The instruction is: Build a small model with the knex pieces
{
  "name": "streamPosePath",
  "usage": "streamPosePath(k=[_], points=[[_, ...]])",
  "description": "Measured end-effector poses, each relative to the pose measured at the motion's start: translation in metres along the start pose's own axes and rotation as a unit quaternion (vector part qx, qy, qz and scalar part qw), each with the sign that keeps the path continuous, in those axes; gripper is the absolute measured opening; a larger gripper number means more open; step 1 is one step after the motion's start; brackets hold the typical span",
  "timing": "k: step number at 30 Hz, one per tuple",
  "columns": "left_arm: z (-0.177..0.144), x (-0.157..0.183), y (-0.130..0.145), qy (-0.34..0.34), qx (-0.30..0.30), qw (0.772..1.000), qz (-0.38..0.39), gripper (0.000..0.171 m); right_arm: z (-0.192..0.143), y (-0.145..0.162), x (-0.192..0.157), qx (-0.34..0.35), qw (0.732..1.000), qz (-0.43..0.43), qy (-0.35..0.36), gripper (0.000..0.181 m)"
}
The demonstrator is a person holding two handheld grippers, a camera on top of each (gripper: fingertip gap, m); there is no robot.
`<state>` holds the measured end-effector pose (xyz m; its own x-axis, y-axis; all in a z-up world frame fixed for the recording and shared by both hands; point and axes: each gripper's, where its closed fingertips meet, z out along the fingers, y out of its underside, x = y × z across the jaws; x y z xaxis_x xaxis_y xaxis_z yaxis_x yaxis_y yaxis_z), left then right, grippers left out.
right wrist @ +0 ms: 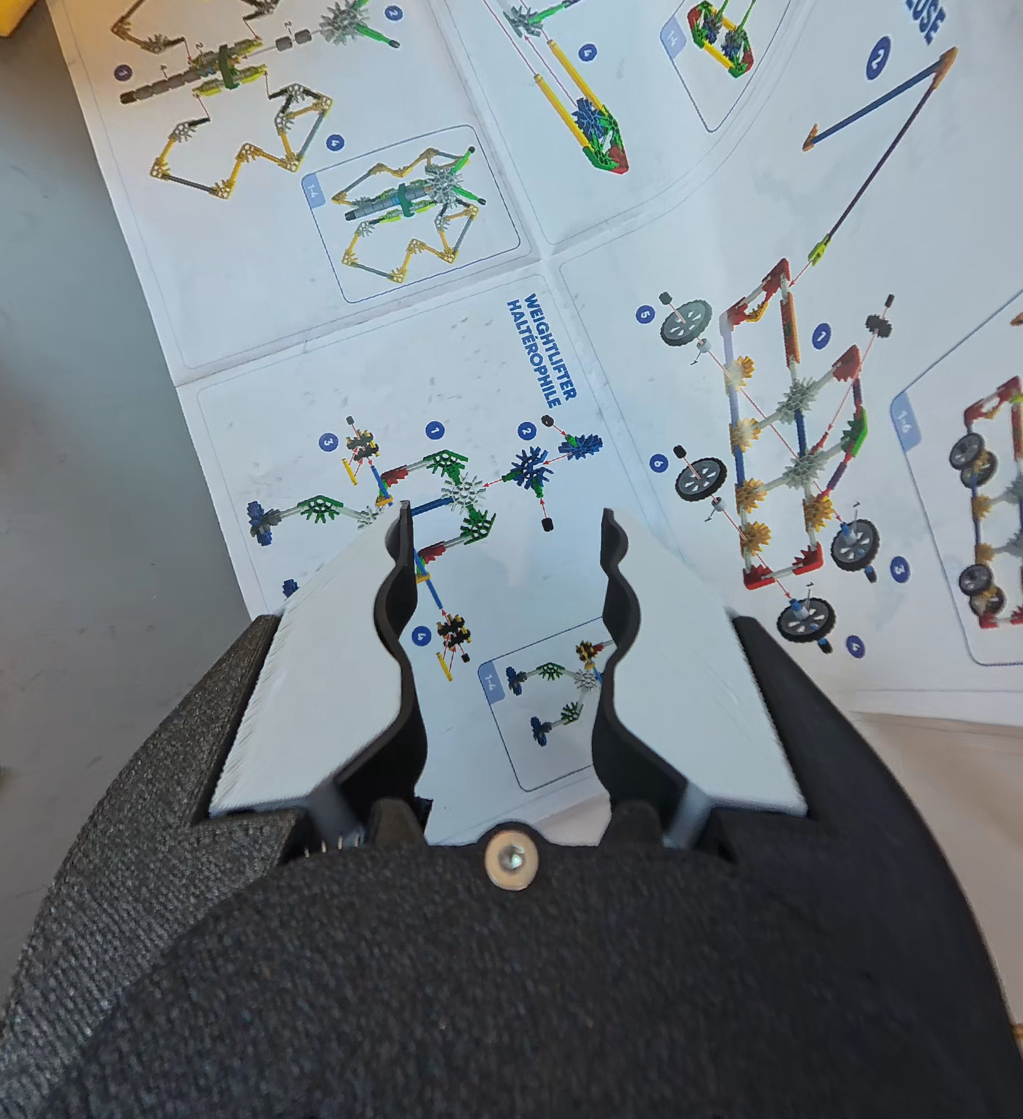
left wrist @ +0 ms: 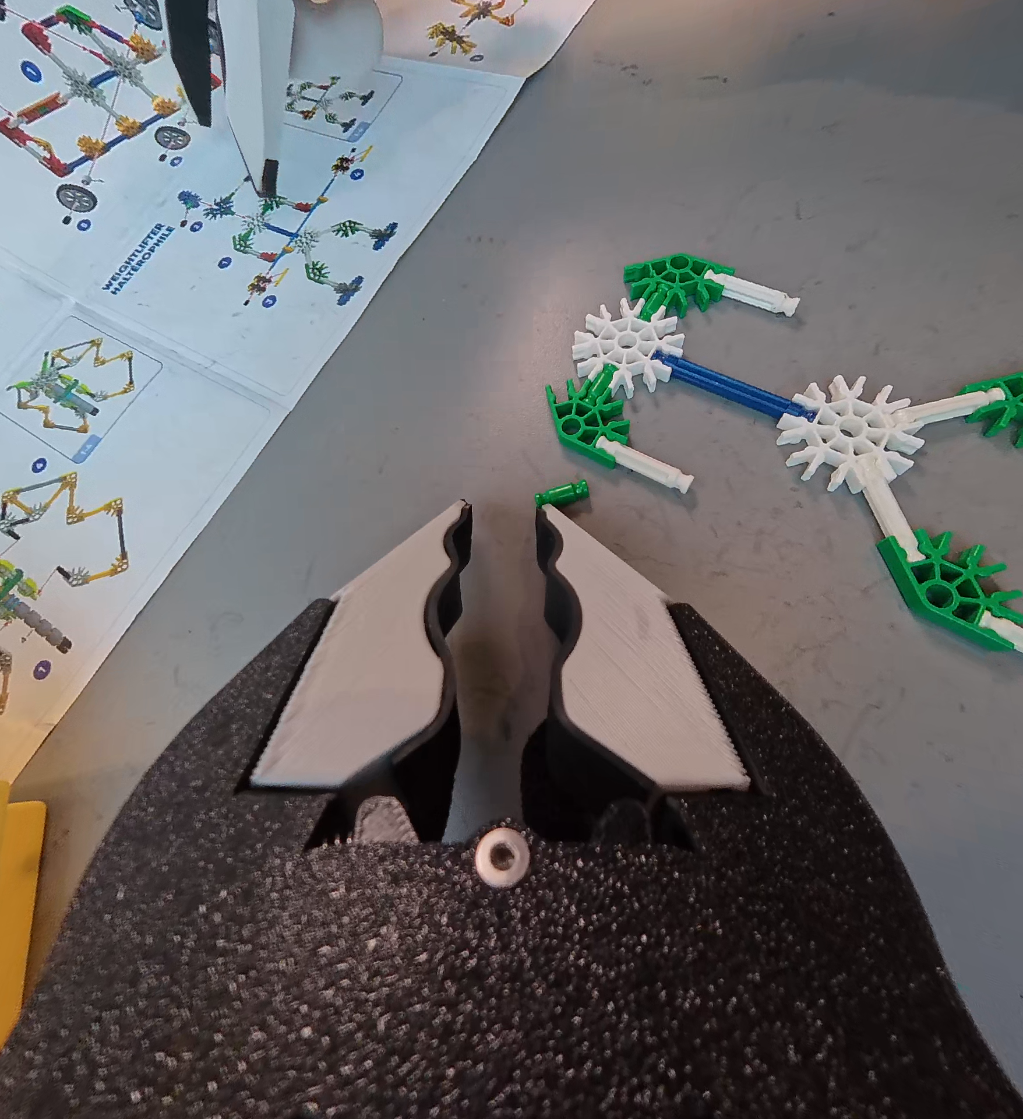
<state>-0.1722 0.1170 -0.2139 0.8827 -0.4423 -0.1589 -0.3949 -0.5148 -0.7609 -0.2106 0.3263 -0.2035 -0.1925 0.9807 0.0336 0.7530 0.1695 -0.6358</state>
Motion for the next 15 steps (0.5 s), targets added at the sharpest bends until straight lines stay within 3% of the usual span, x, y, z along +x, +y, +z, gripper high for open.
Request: streamPosePath(k=[15], points=[[0.001,0.0,-0.001,-0.003,0.001,1.0,0.004,0.019,-0.047,0.021,-0.055,0.137,0.986,0.081,0.049,0.058]])
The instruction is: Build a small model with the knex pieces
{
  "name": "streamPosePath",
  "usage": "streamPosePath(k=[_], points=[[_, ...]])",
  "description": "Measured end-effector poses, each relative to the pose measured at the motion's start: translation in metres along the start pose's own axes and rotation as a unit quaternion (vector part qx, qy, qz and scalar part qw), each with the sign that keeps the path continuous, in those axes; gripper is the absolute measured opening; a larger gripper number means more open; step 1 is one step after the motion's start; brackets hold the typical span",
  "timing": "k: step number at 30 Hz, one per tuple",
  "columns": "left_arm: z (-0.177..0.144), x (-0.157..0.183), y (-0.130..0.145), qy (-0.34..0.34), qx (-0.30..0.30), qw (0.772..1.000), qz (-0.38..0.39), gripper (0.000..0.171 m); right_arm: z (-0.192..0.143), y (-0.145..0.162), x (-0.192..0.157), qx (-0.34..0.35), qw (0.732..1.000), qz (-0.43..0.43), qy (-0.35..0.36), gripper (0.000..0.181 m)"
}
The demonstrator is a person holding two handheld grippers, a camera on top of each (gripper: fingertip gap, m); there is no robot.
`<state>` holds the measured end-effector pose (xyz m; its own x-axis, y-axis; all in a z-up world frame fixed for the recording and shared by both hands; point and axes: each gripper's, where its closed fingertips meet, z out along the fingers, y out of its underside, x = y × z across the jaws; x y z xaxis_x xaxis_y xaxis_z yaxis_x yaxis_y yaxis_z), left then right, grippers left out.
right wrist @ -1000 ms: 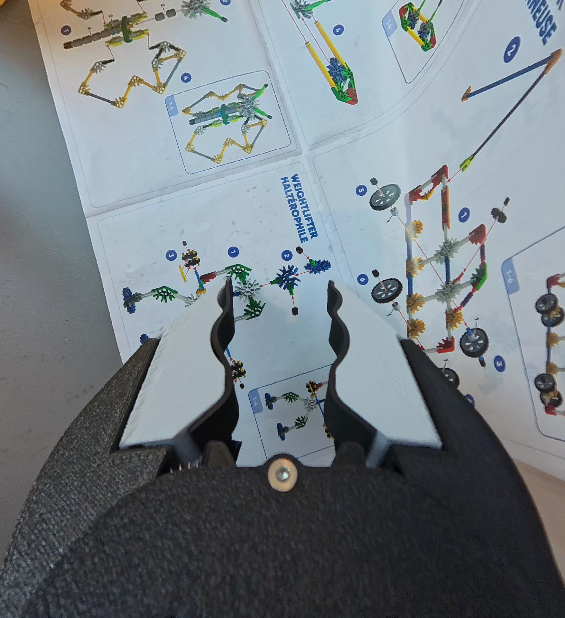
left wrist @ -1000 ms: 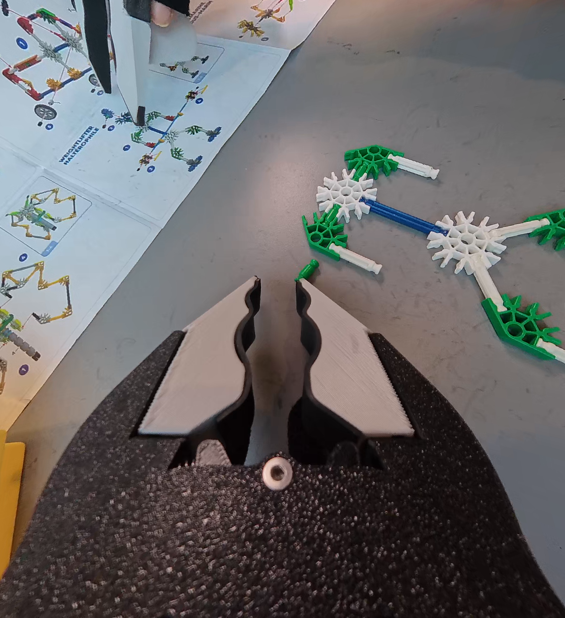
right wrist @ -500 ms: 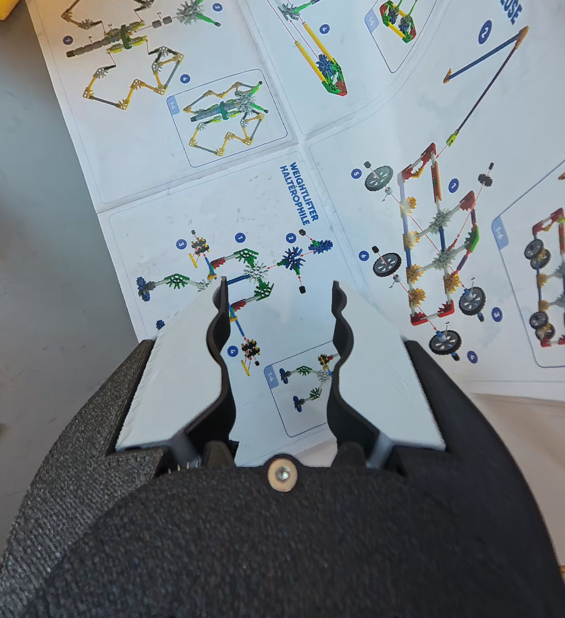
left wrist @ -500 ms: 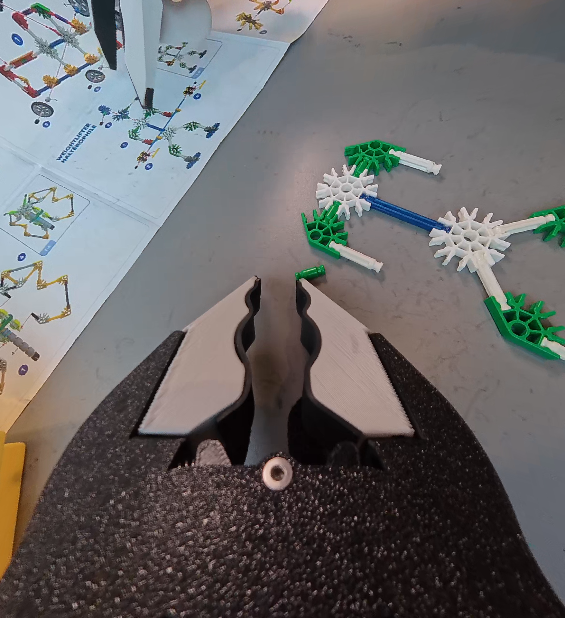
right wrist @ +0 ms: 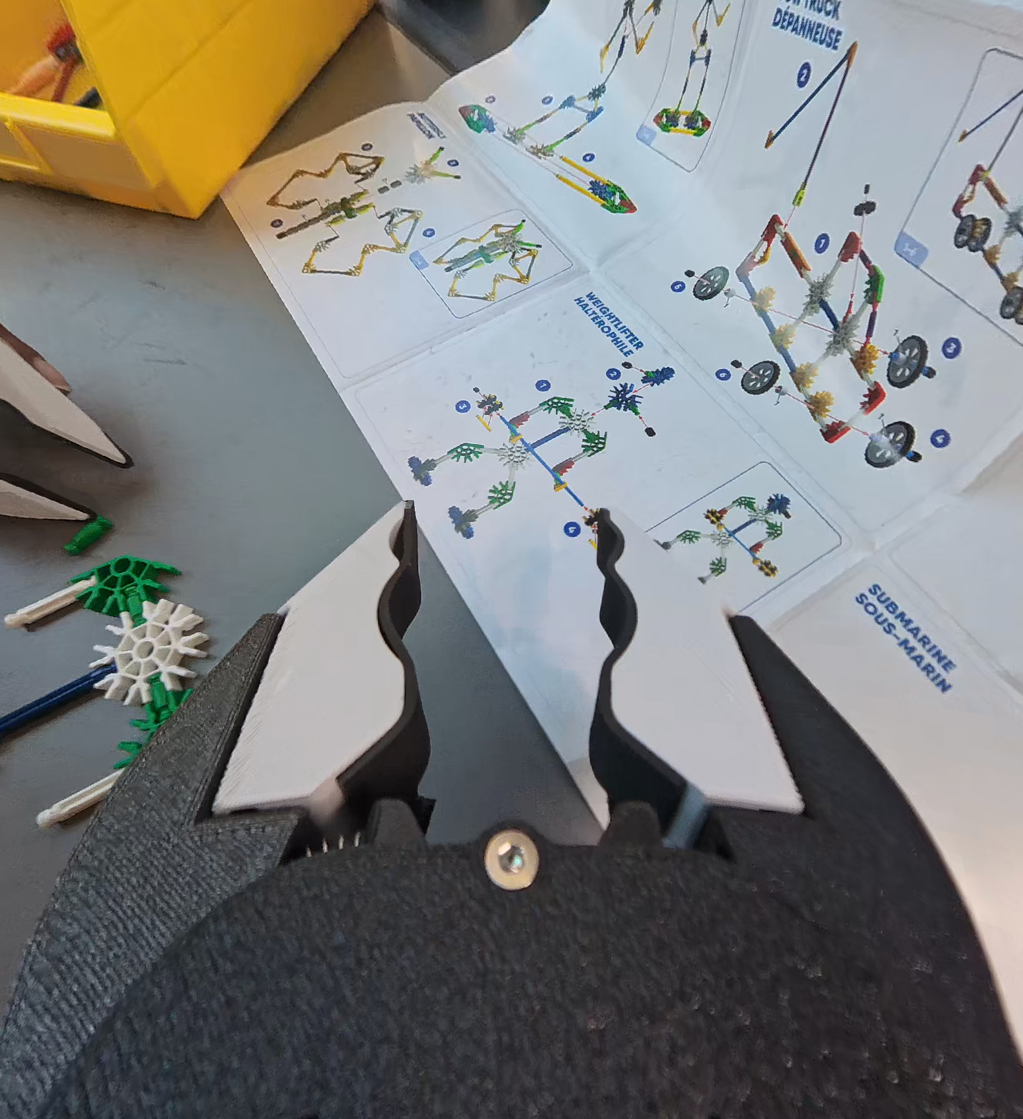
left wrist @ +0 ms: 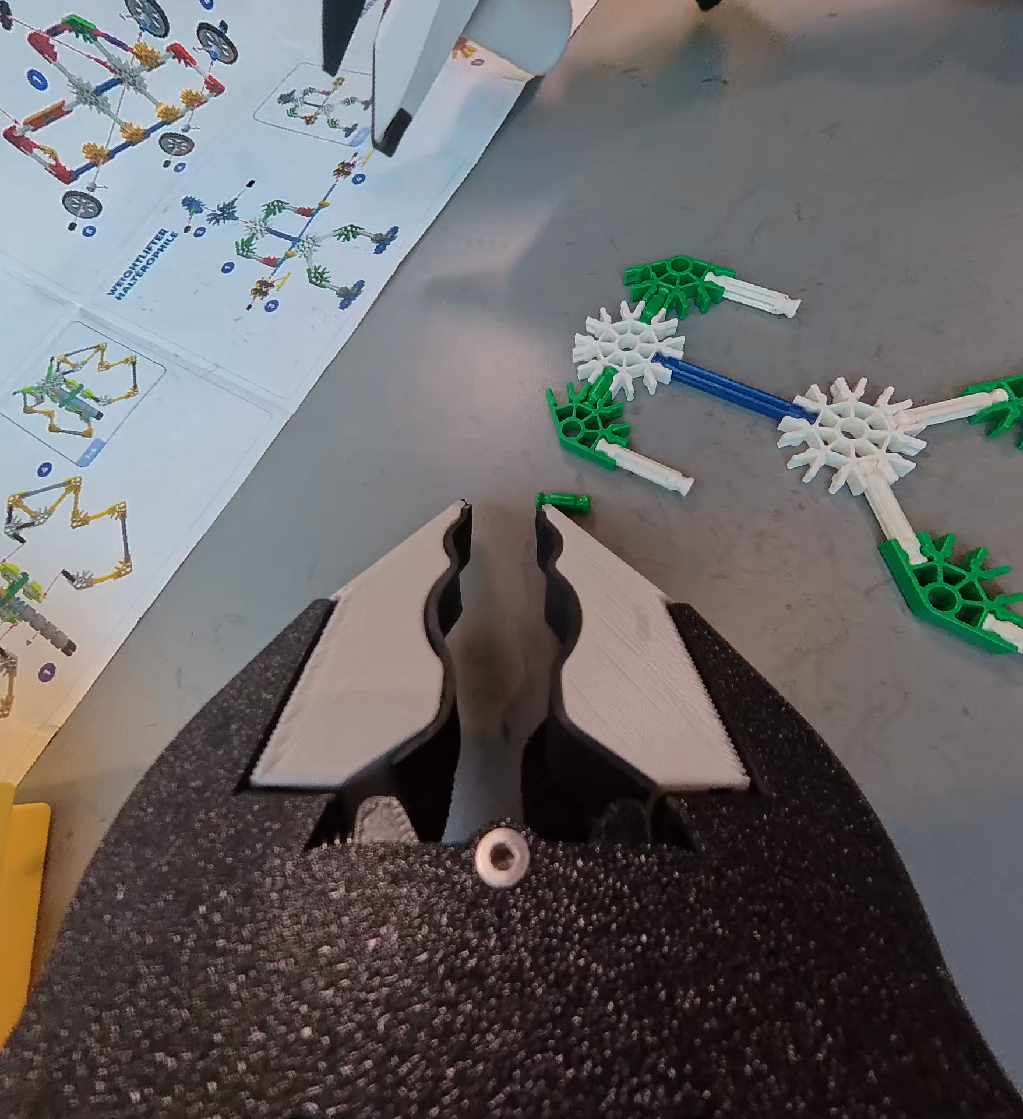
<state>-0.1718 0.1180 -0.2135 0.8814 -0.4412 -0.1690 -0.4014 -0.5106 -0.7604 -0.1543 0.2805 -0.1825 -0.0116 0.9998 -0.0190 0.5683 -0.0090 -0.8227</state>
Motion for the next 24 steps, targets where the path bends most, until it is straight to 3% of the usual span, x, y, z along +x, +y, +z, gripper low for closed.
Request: streamPosePath(k=[5,12,18,24], points=[[0.0,0.0,0.0,0.0,-0.002,1.0,0.001,0.02,-0.03,0.0,-0.025,0.044,0.998,0.025,0.029,0.05],[-0.004,0.002,-0.002,0.031,0.012,0.999,-0.029,0.022,-0.048,0.001,-0.021,0.087,0.99,0.043,0.101,0.034],[-0.001,0.01,0.002,0.057,0.0,0.998,-0.027,0.037,-0.06,-0.01,-0.02,0.135,0.984,0.031,0.109,0.031],[0.002,0.016,0.0,0.08,-0.004,0.996,-0.03,0.027,-0.059,-0.01,-0.023,0.136,0.986,0.03,0.097,0.032]])
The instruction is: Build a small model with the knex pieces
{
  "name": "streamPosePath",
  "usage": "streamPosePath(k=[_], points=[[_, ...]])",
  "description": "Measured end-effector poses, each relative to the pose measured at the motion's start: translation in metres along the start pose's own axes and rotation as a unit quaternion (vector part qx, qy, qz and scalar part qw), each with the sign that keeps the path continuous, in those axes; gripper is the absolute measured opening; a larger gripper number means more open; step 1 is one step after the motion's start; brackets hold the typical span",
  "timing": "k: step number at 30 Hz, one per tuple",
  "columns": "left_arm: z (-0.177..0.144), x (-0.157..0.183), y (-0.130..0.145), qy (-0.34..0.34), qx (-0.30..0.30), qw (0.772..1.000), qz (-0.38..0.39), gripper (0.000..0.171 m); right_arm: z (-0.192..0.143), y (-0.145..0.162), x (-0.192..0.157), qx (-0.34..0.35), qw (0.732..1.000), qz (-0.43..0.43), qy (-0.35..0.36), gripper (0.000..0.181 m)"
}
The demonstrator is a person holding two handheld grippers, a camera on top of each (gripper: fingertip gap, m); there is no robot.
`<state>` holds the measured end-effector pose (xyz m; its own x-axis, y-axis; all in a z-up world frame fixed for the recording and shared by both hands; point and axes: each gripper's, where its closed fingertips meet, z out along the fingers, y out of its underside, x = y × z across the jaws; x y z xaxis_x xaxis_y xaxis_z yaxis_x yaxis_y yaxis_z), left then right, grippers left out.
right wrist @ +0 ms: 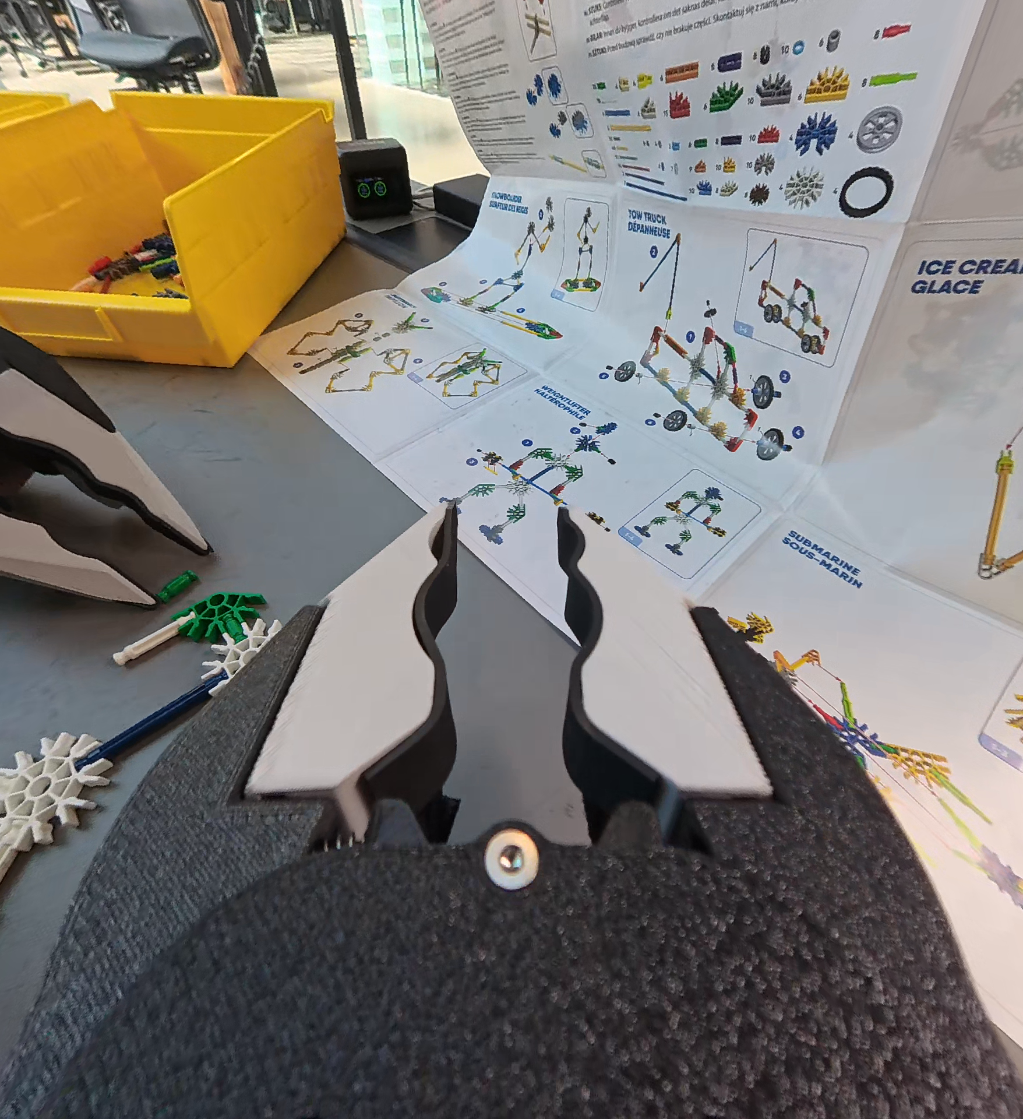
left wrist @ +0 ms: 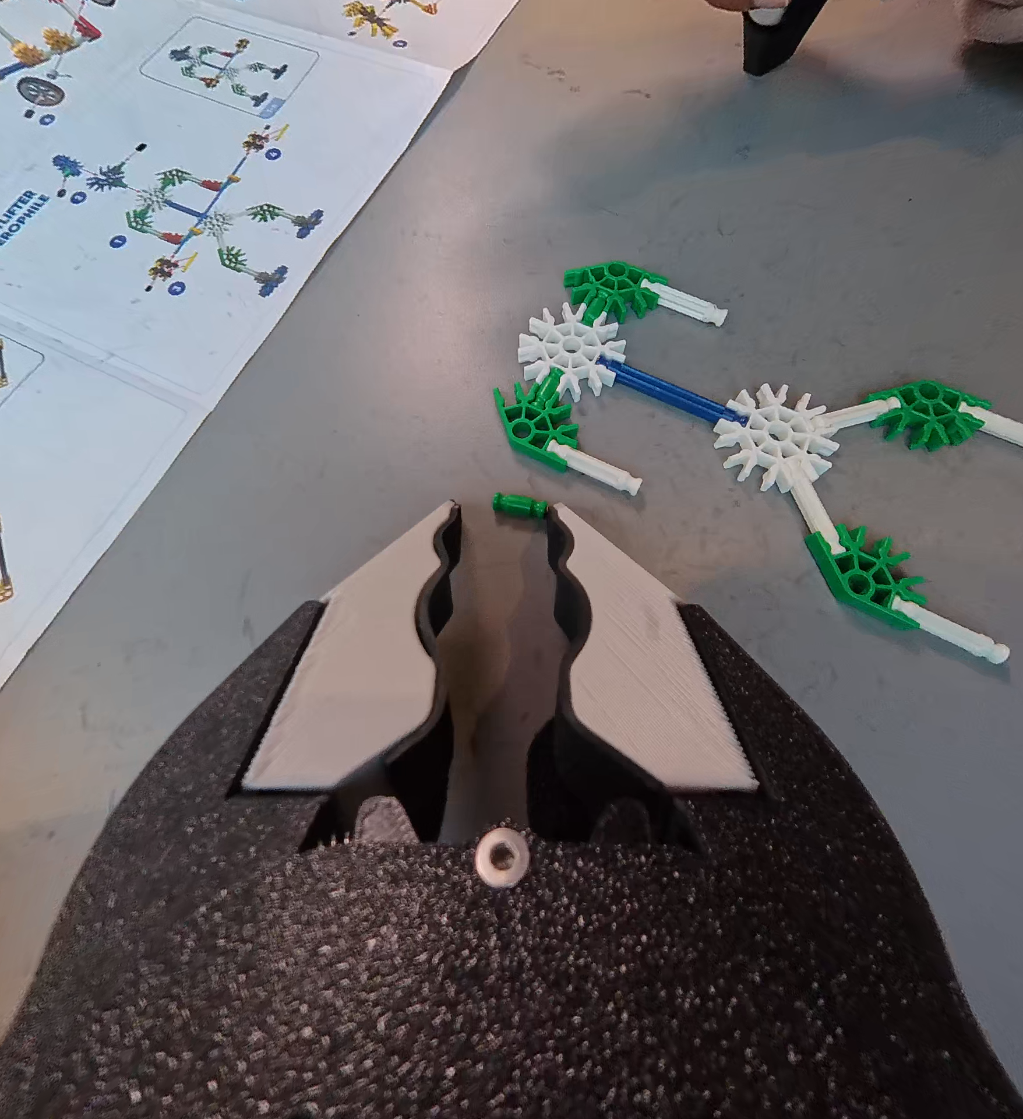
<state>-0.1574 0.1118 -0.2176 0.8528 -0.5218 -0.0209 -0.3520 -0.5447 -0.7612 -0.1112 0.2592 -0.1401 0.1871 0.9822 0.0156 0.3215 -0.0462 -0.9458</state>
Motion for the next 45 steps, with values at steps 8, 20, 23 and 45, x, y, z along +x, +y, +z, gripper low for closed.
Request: streamPosePath(k=[8,20,23,45], points=[[0.0,0.006,0.001,0.029,-0.002,1.0,-0.008,0.016,0.0,0.0,-0.004,0.0,1.0,-0.005,-0.011,0.031],[-0.002,0.007,0.003,0.098,-0.004,0.994,0.044,0.015,0.002,0.002,-0.01,-0.008,1.0,-0.024,-0.019,0.032],[-0.002,0.007,0.003,0.097,-0.003,0.994,0.049,0.015,0.003,0.003,-0.011,-0.009,0.999,-0.023,-0.02,0.032],[-0.012,0.001,-0.005,0.055,0.024,0.997,0.051,0.024,0.002,0.004,-0.015,-0.01,0.999,-0.035,-0.025,0.032]])
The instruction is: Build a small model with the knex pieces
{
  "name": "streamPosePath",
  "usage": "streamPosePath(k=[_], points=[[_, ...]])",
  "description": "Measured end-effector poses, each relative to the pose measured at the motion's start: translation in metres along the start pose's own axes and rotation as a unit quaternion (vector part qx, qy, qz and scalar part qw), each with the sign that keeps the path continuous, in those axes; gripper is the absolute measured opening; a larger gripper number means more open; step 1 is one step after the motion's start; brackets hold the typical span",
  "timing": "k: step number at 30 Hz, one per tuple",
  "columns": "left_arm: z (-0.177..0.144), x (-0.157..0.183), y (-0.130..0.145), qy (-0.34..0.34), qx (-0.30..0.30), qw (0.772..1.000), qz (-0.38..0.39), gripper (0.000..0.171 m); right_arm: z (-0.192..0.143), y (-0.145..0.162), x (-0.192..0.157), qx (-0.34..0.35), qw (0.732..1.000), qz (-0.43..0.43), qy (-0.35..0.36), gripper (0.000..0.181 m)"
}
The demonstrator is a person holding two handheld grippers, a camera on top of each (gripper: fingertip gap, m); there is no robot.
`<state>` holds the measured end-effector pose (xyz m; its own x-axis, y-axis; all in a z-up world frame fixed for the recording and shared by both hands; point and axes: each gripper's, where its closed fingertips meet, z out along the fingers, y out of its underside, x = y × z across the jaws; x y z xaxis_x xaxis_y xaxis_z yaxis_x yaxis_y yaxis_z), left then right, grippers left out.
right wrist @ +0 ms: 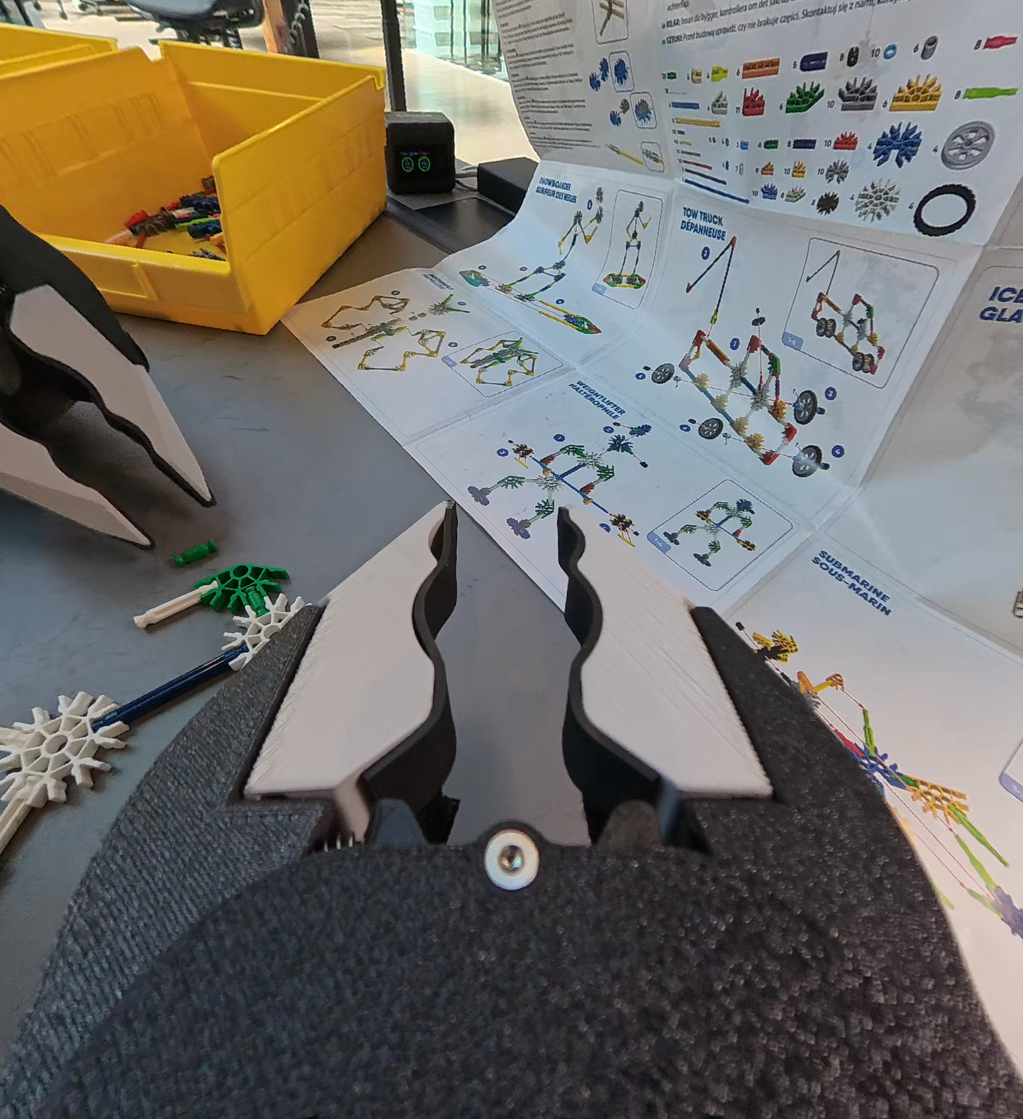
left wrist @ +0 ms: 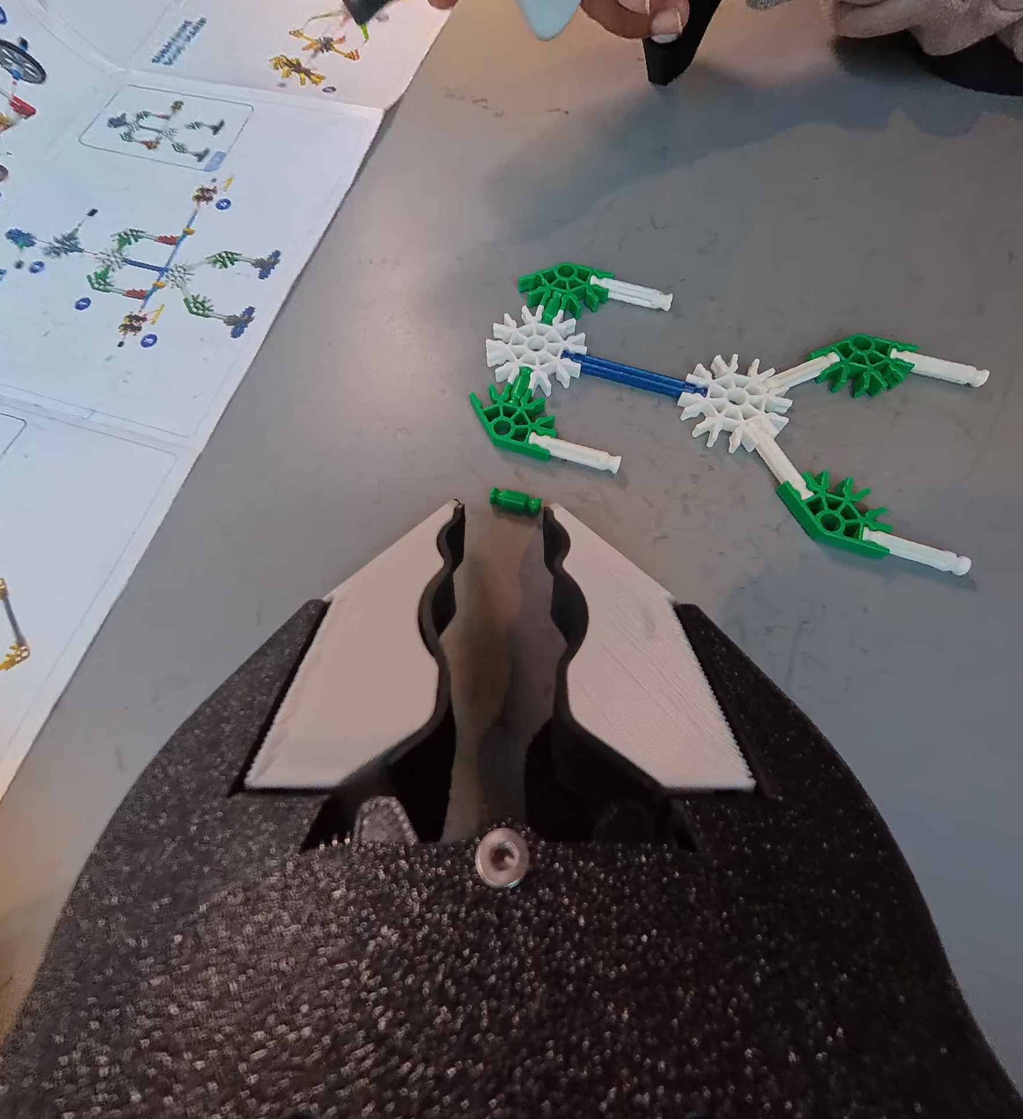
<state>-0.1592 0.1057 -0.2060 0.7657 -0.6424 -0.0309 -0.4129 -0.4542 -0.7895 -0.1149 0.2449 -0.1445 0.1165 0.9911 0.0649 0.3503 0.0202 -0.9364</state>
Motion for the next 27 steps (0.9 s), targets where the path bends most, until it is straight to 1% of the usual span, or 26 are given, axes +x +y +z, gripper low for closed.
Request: streamPosePath(k=[2,3,5,7,9,10,11,13,16,18,19,22,24,27], points=[[-0.016,-0.005,-0.018,-0.021,0.044,0.999,0.007,0.023,-0.003,0.001,0.002,-0.007,1.0,-0.012,0.01,0.032],[-0.029,-0.012,-0.029,-0.046,0.07,0.996,0.012,0.021,-0.007,-0.002,0.003,-0.006,1.0,-0.018,0.016,0.033],[-0.065,-0.041,-0.045,-0.13,0.102,0.986,0.017,0.021,-0.017,-0.018,0.001,0.018,1.0,-0.02,0.016,0.035],[-0.115,-0.076,-0.051,-0.224,0.12,0.967,0.007,0.022,-0.028,-0.032,-0.002,0.039,0.999,-0.014,0.013,0.037],[-0.164,-0.107,-0.04,-0.288,0.099,0.952,-0.027,0.026,-0.039,-0.038,-0.006,0.05,0.999,-0.013,0.01,0.038],[-0.186,-0.122,-0.03,-0.312,0.079,0.946,-0.046,0.033,-0.045,-0.038,-0.008,0.054,0.998,-0.015,0.01,0.038],[-0.205,-0.136,-0.019,-0.332,0.056,0.939,-0.065,0.033,-0.049,-0.036,-0.009,0.055,0.998,-0.017,0.011,0.038],[-0.228,-0.157,0.007,-0.334,-0.009,0.937,-0.098,0.033,-0.057,-0.028,-0.013,0.054,0.998,-0.018,0.01,0.038],[-0.237,-0.176,0.05,-0.304,-0.132,0.937,-0.114,0.029,-0.066,-0.015,-0.017,0.052,0.998,-0.02,0.007,0.037],[-0.231,-0.179,0.077,-0.262,-0.211,0.935,-0.113,0.027,-0.07,-0.01,-0.016,0.053,0.998,-0.021,0.008,0.035],[-0.226,-0.177,0.088,-0.236,-0.241,0.934,-0.119,0.026,-0.072,-0.008,-0.016,0.054,0.998,-0.021,0.009,0.035],[-0.207,-0.169,0.108,-0.177,-0.3,0.927,-0.14,0.025,-0.076,-0.007,-0.014,0.058,0.998,-0.024,0.013,0.034],[-0.198,-0.167,0.121,-0.163,-0.338,0.915,-0.146,0.025,-0.077,-0.005,-0.013,0.057,0.998,-0.027,0.016,0.033],[-0.188,-0.158,0.137,-0.135,-0.389,0.9,-0.143,0.02,-0.077,-0.002,-0.012,0.053,0.998,-0.029,0.018,0.032]])
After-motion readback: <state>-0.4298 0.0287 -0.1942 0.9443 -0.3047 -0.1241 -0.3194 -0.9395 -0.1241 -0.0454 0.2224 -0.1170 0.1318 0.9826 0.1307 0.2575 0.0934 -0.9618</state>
